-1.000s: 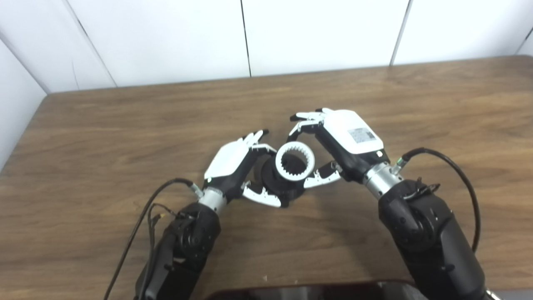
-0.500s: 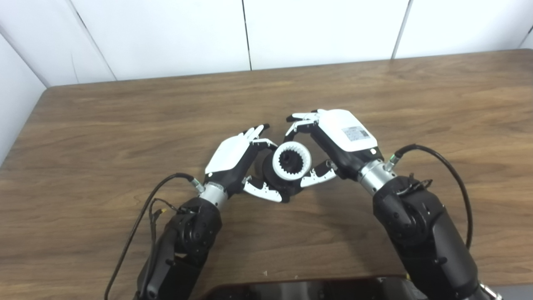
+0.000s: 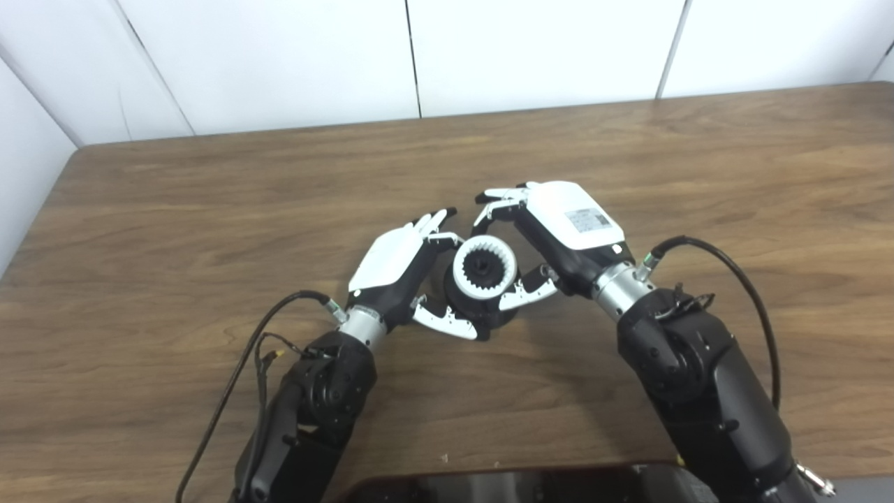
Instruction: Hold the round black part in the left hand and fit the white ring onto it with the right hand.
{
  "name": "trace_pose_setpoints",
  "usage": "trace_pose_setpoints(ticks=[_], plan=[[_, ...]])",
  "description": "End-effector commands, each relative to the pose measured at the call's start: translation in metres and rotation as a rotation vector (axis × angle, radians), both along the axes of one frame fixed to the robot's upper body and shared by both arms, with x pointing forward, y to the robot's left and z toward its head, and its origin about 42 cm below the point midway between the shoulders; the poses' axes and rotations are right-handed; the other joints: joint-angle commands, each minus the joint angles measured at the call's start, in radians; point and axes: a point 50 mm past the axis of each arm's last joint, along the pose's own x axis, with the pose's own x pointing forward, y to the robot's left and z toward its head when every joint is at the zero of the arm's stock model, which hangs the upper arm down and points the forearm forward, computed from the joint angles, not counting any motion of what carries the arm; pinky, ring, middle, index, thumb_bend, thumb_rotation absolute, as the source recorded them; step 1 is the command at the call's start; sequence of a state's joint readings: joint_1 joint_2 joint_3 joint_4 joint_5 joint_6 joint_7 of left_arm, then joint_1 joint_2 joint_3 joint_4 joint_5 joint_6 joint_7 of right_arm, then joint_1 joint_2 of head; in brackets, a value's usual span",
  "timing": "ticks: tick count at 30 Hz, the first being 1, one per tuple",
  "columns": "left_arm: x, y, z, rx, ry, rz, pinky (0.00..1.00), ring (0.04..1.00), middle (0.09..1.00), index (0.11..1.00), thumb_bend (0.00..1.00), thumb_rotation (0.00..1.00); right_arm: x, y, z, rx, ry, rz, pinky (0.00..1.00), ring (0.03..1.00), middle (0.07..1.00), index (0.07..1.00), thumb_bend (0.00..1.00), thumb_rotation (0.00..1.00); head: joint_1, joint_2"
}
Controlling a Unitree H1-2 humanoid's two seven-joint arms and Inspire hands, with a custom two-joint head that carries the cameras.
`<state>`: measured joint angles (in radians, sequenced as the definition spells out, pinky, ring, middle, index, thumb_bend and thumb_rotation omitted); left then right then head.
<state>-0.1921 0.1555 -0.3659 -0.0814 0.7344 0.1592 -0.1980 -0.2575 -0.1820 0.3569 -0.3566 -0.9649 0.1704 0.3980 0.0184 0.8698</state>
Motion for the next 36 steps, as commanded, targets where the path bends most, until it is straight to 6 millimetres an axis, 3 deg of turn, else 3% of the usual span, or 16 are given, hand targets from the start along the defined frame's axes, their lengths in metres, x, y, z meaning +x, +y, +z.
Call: trace_pose_setpoints(ticks=[1,8,9,10,13,17,19,27,36], plan=[[0.006,-0.005,0.021,-0.017,-0.088,-0.020,1.00,1.000,1.000,0.606,0.94,0.26,0.006,0.007,0.020,0.013,-0.082,0.026,0.90,0.835,0.844,0.491,0.52,0.16,0.000,0.001],[0.006,-0.005,0.021,-0.015,-0.087,-0.021,1.00,1.000,1.000,0.607,0.93,0.27,0.007,0.007,0.020,-0.008,-0.075,0.028,0.89,0.836,0.849,0.493,0.52,0.17,0.004,0.002],[0.006,-0.004,0.021,-0.017,-0.085,-0.020,1.00,1.000,1.000,0.609,0.93,0.27,0.007,0.007,0.020,-0.023,-0.068,0.027,0.89,0.839,0.852,0.524,0.58,0.21,0.004,0.001],[0.006,-0.004,0.021,-0.018,-0.084,-0.020,1.00,1.000,1.000,0.610,0.93,0.26,0.007,0.007,0.020,-0.039,-0.059,0.026,0.89,0.845,0.859,0.592,0.71,0.31,0.002,0.001],[0.006,-0.004,0.021,-0.018,-0.083,-0.022,1.00,1.000,1.000,0.613,0.94,0.28,0.007,0.007,0.020,-0.112,-0.014,0.025,0.89,0.894,0.914,0.765,0.90,0.48,0.000,0.002],[0.006,-0.003,0.021,-0.023,-0.081,-0.025,1.00,1.000,1.000,0.616,0.97,0.36,0.006,0.005,0.022,-0.159,0.020,0.023,0.87,0.924,0.958,0.856,0.99,0.58,0.002,0.004],[0.005,-0.003,0.022,-0.021,-0.081,-0.024,1.00,1.000,1.000,0.616,0.96,0.33,0.006,0.004,0.021,-0.162,0.024,0.022,0.85,0.925,0.965,0.870,1.00,0.63,0.003,0.003],[0.005,-0.002,0.023,-0.023,-0.080,-0.019,1.00,1.000,1.000,0.613,0.95,0.28,0.005,0.002,0.022,-0.161,0.041,0.029,0.86,0.935,0.983,0.891,1.00,0.65,0.004,0.005],[0.006,0.000,0.023,-0.009,-0.085,-0.013,1.00,1.000,1.000,0.615,0.92,0.28,0.005,-0.004,0.023,-0.186,0.082,0.029,0.91,0.968,0.998,0.949,1.00,0.55,-0.002,-0.001]])
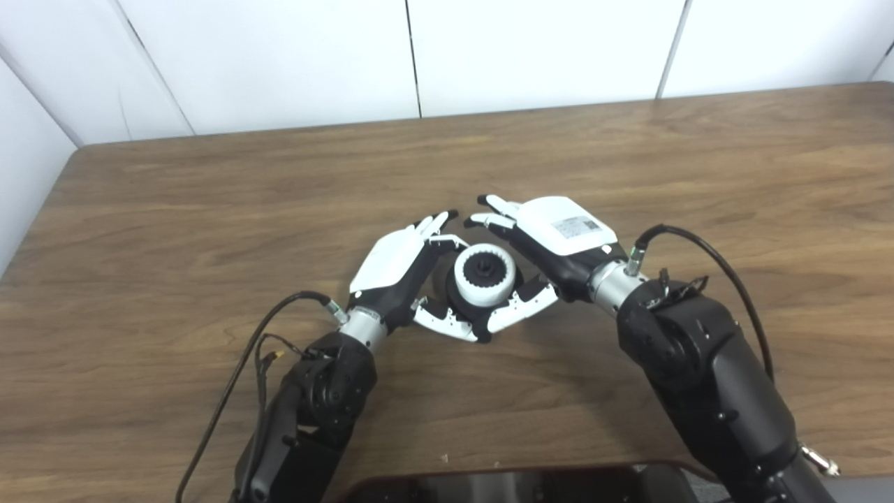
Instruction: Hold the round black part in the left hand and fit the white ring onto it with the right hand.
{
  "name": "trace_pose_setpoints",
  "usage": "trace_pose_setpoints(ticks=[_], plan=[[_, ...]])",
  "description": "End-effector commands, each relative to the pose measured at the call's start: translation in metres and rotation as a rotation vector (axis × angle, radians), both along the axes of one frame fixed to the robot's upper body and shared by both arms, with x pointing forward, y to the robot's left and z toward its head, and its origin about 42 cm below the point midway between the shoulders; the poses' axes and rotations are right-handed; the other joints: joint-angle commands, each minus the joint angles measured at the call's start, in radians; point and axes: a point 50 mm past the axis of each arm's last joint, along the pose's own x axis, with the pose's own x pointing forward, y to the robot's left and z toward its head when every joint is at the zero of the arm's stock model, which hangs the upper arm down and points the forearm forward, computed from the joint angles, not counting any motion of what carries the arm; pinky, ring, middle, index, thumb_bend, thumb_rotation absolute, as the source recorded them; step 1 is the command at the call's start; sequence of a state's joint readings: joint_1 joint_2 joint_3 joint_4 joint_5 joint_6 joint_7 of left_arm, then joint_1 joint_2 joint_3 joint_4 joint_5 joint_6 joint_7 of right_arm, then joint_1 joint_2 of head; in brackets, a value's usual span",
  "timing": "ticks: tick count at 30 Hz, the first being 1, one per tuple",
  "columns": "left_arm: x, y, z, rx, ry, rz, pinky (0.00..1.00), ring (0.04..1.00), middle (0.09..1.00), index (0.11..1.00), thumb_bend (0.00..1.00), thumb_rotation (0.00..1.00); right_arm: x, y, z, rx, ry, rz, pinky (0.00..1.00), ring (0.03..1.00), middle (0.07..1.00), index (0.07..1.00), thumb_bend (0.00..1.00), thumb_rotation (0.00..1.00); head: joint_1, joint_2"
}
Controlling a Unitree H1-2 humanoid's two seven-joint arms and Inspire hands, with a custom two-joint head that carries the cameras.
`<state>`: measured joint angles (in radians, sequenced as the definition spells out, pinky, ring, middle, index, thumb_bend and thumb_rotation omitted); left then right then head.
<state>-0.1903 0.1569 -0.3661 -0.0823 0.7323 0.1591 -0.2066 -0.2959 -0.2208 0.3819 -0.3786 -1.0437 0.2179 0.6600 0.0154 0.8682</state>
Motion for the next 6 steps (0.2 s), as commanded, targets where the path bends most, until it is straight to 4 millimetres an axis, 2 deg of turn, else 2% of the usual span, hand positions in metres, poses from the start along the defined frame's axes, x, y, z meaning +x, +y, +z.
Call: trace_pose_setpoints(ticks=[1,6], plan=[[0.006,-0.001,0.023,-0.011,-0.094,-0.007,1.00,1.000,1.000,0.615,0.92,0.28,0.002,-0.005,0.023,0.005,-0.054,0.005,0.91,0.974,1.000,0.959,1.00,0.55,-0.001,-0.005],[0.005,0.001,0.023,-0.013,-0.092,0.004,1.00,1.000,1.000,0.615,0.93,0.27,0.002,-0.029,0.019,-0.032,-0.021,-0.019,0.91,0.988,1.000,1.000,1.00,0.50,-0.009,-0.017]])
